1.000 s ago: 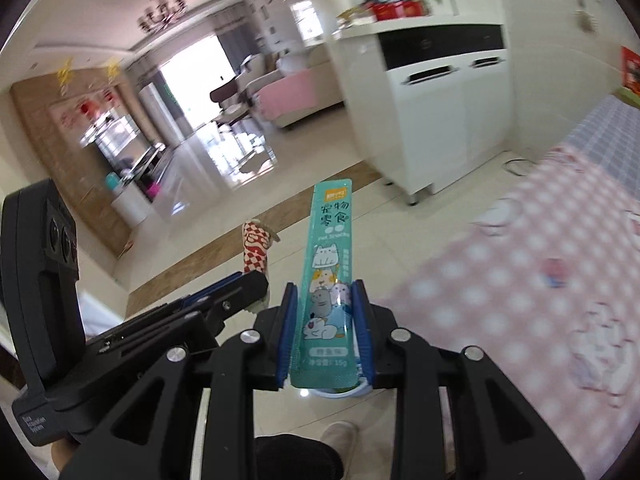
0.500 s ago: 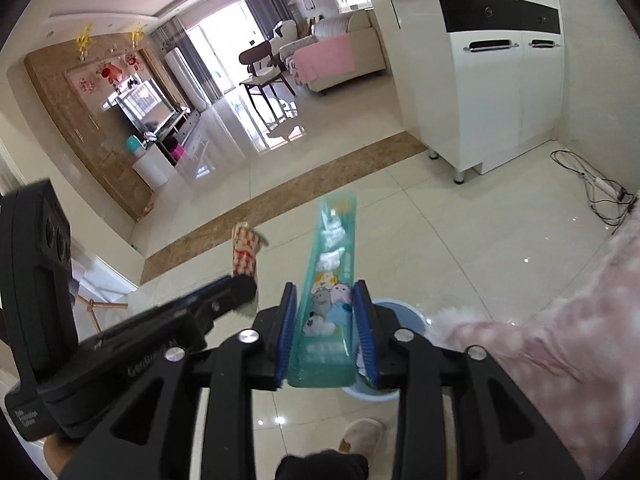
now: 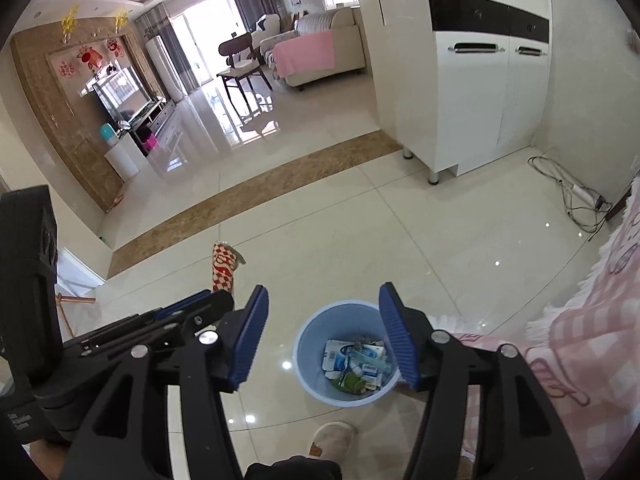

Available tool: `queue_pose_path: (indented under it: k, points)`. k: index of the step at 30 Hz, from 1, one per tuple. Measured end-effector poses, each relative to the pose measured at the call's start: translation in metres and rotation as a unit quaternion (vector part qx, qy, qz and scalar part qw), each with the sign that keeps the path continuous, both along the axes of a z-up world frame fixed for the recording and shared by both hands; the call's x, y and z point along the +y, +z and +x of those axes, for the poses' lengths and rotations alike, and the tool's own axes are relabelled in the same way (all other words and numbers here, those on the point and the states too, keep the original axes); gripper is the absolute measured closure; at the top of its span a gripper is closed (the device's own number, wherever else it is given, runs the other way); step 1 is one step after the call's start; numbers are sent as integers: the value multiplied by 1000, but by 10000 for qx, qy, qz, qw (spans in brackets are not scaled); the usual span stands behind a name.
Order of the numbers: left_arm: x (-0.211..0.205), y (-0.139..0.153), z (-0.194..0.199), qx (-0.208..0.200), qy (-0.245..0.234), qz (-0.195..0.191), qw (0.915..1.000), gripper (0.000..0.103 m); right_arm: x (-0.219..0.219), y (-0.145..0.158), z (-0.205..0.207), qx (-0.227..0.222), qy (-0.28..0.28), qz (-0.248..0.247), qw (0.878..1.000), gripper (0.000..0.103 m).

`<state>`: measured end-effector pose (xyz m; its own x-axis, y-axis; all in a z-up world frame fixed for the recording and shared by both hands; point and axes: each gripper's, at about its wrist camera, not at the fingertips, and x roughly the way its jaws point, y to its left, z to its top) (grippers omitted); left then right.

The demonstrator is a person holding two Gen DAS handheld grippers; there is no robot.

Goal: Collect trash
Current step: 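Carry both items over the blue bin and open the right then left tool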

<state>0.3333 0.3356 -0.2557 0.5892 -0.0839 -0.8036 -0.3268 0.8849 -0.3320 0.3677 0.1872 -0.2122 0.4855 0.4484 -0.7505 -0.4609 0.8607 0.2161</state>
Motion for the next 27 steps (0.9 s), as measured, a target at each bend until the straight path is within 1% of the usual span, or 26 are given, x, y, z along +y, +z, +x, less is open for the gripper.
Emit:
queue_pose_path:
  k: [6, 9, 14, 16, 18, 19, 20, 21, 22, 25, 27]
  points:
    - [-4, 2, 2, -15, -47, 26, 10000, 88, -4, 8, -1, -220, -56, -51, 9997, 44]
    - [-6, 4, 3, -39, -60, 34, 10000, 88, -4, 12, -12, -375, -137, -67, 9992, 41]
    - [-6, 9, 5, -105, -67, 25, 9999, 88, -8, 20, -19, -549, -238, -12, 9982, 41]
    - [-5, 13, 4, -154, -12, 33, 9999, 86, -12, 24, -19, -615, -281, 21, 9977, 40]
    - [-5, 17, 5, -150, 92, 151, 9997, 69, -18, 29, -21, -680, -386, 96, 9969, 37]
    - [-6, 21, 5, -152, 156, 276, 9994, 37, -20, 31, -22, -715, -436, 106, 9964, 37]
    - [-6, 25, 2, -200, 276, 422, 9985, 30, -23, 34, -23, -753, -485, 125, 9959, 36]
    - [-6, 31, -1, -326, 318, 526, 9976, 30, -25, 36, -24, -795, -514, 136, 9954, 36]
    - [-5, 34, -2, -340, 317, 534, 9975, 30, -27, 39, -23, -818, -527, 116, 9952, 36]
    - [-3, 39, -7, -364, 344, 434, 9978, 30, -32, 44, -25, -852, -592, 133, 9945, 36]
    - [-5, 44, -11, -406, 334, 473, 9975, 30, -36, 49, -28, -887, -620, 151, 9940, 36]
